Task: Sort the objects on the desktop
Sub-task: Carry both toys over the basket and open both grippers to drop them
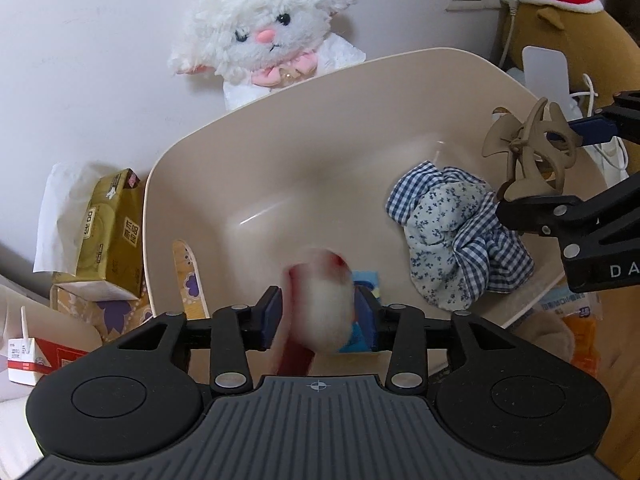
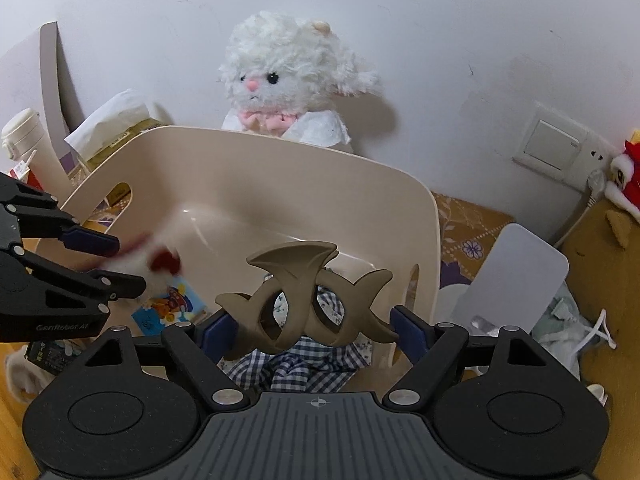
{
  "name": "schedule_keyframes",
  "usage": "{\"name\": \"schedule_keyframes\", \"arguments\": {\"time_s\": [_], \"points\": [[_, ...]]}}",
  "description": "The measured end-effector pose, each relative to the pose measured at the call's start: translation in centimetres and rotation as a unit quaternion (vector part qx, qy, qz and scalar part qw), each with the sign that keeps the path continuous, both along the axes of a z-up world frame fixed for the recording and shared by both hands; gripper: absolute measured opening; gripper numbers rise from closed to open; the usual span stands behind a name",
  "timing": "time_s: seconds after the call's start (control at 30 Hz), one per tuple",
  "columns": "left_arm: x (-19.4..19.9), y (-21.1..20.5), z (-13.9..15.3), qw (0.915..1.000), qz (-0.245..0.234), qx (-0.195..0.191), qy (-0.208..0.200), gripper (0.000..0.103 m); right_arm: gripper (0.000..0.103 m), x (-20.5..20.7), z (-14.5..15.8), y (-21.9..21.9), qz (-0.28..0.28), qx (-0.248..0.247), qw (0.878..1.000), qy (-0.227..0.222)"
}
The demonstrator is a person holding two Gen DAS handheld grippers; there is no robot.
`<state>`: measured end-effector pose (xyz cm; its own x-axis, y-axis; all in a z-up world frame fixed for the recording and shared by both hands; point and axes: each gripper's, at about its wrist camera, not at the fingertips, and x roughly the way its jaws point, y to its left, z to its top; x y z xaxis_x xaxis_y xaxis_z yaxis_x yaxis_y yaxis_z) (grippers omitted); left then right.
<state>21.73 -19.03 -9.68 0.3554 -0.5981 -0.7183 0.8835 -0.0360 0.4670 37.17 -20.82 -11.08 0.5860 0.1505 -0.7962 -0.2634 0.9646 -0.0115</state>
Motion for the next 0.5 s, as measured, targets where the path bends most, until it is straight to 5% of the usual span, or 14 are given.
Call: {"name": "schedule_keyframes", "arguments": {"time_s": [0.17,0.5], "points": [[-0.1,0.6,0.5,0.9999,0.005,-0.013,-0.001,0.066,0.087,-0.5,0.7,-0.4,-0.009,0.008,1.000,-0.012],[0.1,3.3,2.7,0.9990,0.011,-0.043,0.011,0.070,0.102,-2.7,2.9,-0.3,-0.021,0.019,0.999,-0.044]]}}
